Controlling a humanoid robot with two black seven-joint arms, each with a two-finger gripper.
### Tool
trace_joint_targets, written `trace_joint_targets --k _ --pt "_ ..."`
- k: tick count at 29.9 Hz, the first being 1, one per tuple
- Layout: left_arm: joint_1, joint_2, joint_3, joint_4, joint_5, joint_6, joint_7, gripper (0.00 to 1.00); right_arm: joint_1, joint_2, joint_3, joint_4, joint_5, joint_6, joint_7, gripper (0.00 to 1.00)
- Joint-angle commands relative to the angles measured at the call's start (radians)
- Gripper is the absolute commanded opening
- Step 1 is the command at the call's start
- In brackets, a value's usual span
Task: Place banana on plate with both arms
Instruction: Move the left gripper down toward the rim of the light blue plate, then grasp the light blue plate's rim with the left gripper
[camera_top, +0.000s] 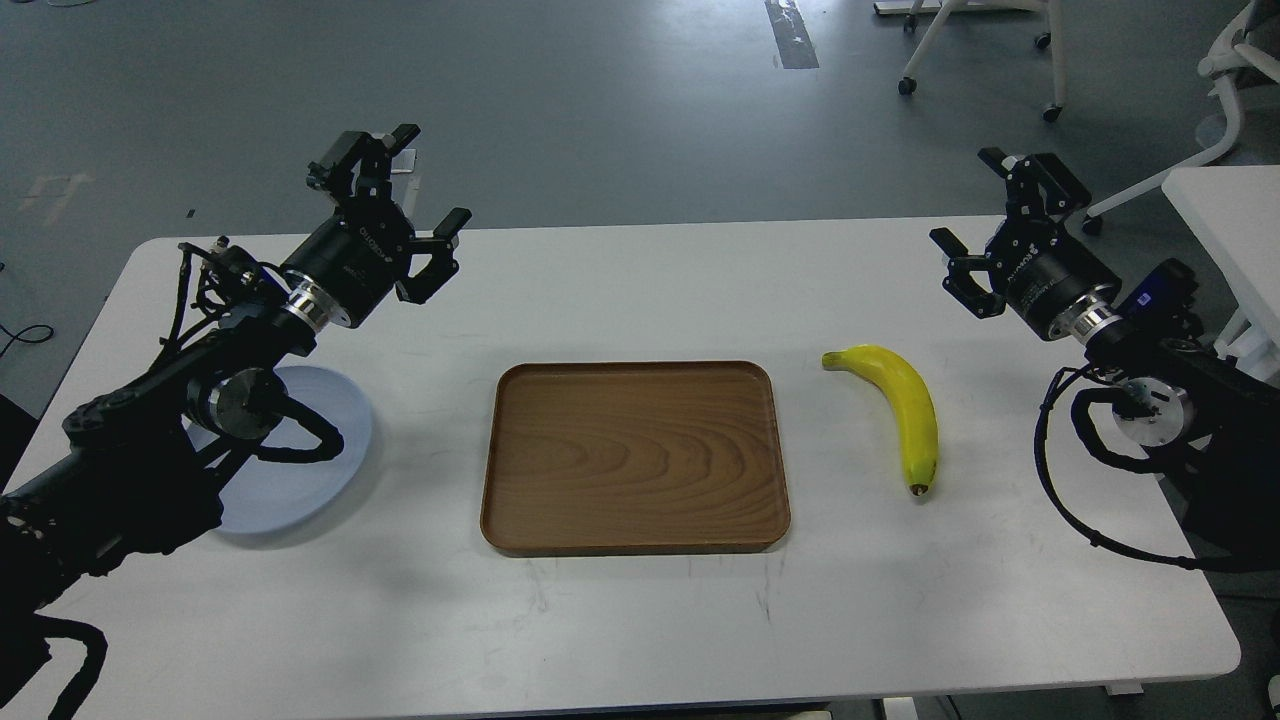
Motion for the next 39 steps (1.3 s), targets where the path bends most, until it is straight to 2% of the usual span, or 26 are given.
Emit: trace_joint_targets --k 1,8,11,21,22,24,27,31,35,39 --pt "0.001 -0.004 0.000 0.000 0.000 -0.001 -0.002 1.00 -0.003 0.000 -0.001 -0.001 0.000 0.000 0.000 1.00" --pt "0.001 0.003 0.011 0.001 0.008 -0.003 0.011 1.00 -0.003 0.000 -0.001 -0.003 0.000 0.000 0.000 1.00" --pt "0.001 0.022 0.009 0.000 0.002 -0.025 0.000 1.00 -0.003 0.000 -0.002 -0.003 0.000 0.000 0.000 1.00" --pt "-0.019 0.106 0.006 0.002 0.015 -0.025 -0.006 1.00 -0.005 0.000 -0.002 -0.003 0.000 0.000 0.000 1.00" --pt "-0.019 0.118 0.008 -0.006 0.020 -0.025 -0.022 1.00 -0.005 0.000 -0.002 -0.003 -0.002 0.000 0.000 1.00" --pt "-0.024 0.143 0.014 -0.028 0.061 -0.025 -0.022 1.00 -0.005 0.002 -0.002 -0.001 -0.002 0.000 0.000 1.00" --pt "-0.059 0.192 0.014 -0.083 0.210 -0.025 -0.022 1.00 -0.005 0.000 -0.004 -0.001 -0.002 0.000 0.000 1.00" --pt "-0.102 0.285 0.009 -0.219 0.541 -0.025 -0.022 1.00 -0.005 0.000 -0.004 -0.001 -0.002 0.000 0.000 1.00" --pt "-0.116 0.345 0.012 -0.313 0.760 -0.025 -0.022 1.00 -0.005 0.000 -0.004 -0.001 -0.002 0.000 0.000 1.00" --pt "-0.097 0.466 0.023 -0.440 1.146 -0.025 -0.022 1.00 -0.005 0.000 -0.010 0.002 -0.002 0.000 0.000 1.00"
